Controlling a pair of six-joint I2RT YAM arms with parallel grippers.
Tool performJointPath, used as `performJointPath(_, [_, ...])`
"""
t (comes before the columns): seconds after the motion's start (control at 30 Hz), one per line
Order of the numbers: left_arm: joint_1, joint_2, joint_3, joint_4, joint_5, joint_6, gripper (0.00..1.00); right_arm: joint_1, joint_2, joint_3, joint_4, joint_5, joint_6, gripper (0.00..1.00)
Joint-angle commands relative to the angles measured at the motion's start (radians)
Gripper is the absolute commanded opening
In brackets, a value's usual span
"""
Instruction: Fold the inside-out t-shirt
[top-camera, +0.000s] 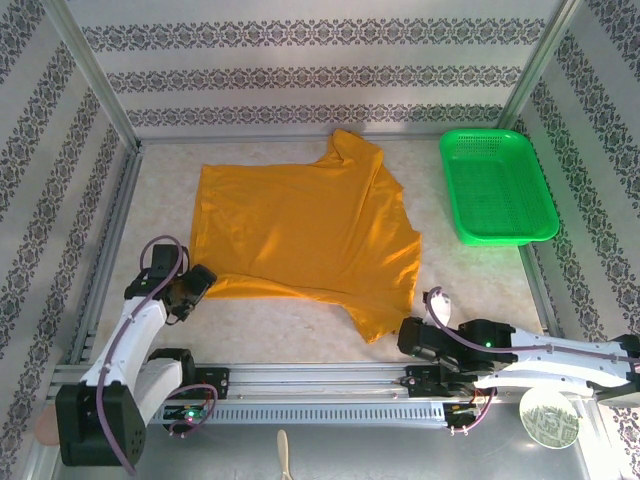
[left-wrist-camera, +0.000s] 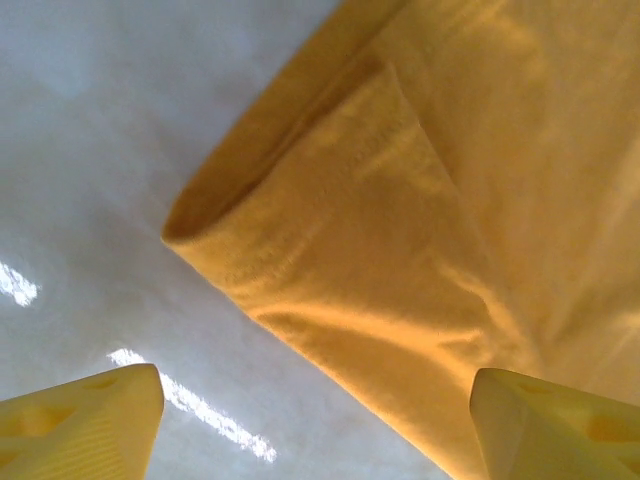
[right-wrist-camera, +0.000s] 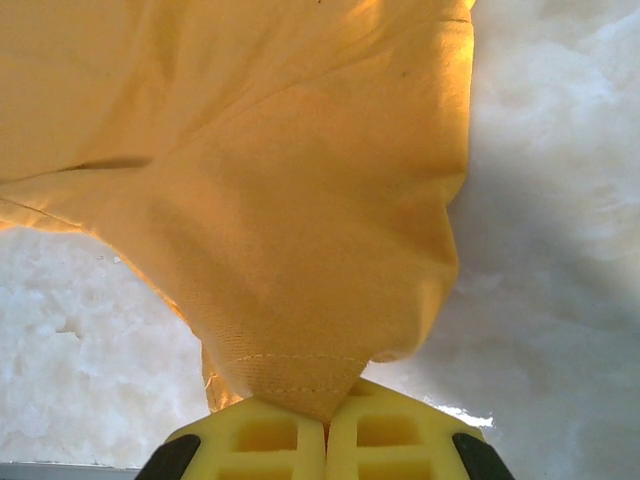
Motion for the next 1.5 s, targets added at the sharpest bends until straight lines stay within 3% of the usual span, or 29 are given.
performJointPath(0.0, [0.024, 0.069, 0.094, 0.053, -0.052, 0.065, 0.77, -0.014, 0.007, -0.060, -0.083, -0.024, -0.042, 0.00])
performJointPath(0.23, [0.034, 0.294, 0.253, 0.029, -0.096, 0.270, 0.70, -0.026, -0.003, -0.085, -0.048, -0.041, -0.062, 0.00])
performJointPath(0.63, [0.039, 0.510, 0.352, 0.002, -0.162, 0.439, 0.55, -0.035, 0.013, -0.085, -0.019, -0.040, -0.072, 0.00])
performJointPath(1.1, [0.039, 0.624, 0.374, 0.022, -0.151, 0.451, 0.44, -0.036, 0.024, -0.085, -0.001, -0.033, -0.073, 0.00])
performJointPath(1.3, [0.038, 0.651, 0.373, 0.030, -0.151, 0.452, 0.36, -0.036, 0.023, -0.085, -0.001, -0.033, -0.074, 0.00])
performJointPath(1.47, [0.038, 0.648, 0.372, 0.029, -0.151, 0.448, 0.22, -0.037, 0.023, -0.087, 0.000, -0.032, -0.074, 0.00])
